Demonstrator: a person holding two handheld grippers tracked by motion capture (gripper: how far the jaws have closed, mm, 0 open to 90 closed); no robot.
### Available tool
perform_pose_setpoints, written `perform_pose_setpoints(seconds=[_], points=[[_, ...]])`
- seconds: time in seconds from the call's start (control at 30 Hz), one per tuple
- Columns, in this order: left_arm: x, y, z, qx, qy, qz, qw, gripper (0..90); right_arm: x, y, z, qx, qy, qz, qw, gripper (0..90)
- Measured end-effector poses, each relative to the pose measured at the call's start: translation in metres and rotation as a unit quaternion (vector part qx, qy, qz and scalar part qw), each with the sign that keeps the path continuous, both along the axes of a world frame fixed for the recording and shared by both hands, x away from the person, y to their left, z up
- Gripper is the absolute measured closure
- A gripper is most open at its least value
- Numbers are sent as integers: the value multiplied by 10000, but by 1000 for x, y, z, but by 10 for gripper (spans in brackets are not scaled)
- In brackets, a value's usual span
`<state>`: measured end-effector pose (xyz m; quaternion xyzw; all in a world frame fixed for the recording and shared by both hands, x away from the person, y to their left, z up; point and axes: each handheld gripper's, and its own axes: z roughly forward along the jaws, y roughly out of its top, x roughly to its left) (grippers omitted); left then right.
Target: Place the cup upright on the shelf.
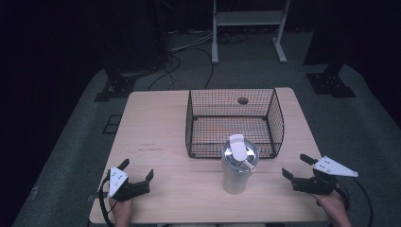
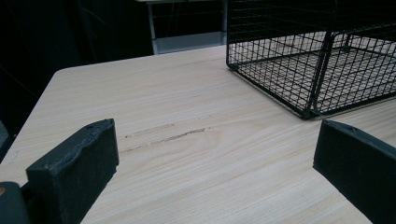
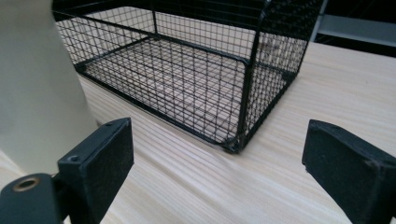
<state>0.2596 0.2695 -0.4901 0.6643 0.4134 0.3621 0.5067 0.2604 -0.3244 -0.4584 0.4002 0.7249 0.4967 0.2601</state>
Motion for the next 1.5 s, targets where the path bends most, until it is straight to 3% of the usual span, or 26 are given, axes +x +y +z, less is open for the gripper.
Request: perform_pose_setpoints(seconds=[0.37, 0.5, 0.73, 1.0, 1.5], points=[[0, 0, 0, 0, -10, -1, 10000, 0, -2, 9, 10, -74, -2, 321, 9995, 84], [-1, 0, 0, 1, -23, -11, 10000, 0, -4, 13, 12, 10, 21, 438, 9990, 84], [-1, 0, 0, 0, -17, 1, 10000, 0, -7, 21, 22, -81, -110, 620, 9980, 83], [-1, 0, 0, 7, -24, 4, 10000, 0, -12, 33, 35, -172, -199, 951, 9951, 83], [-1, 0, 0, 5, -36, -4, 10000, 0, -16, 50, 38, -300, -124, 1436, 9891, 83]])
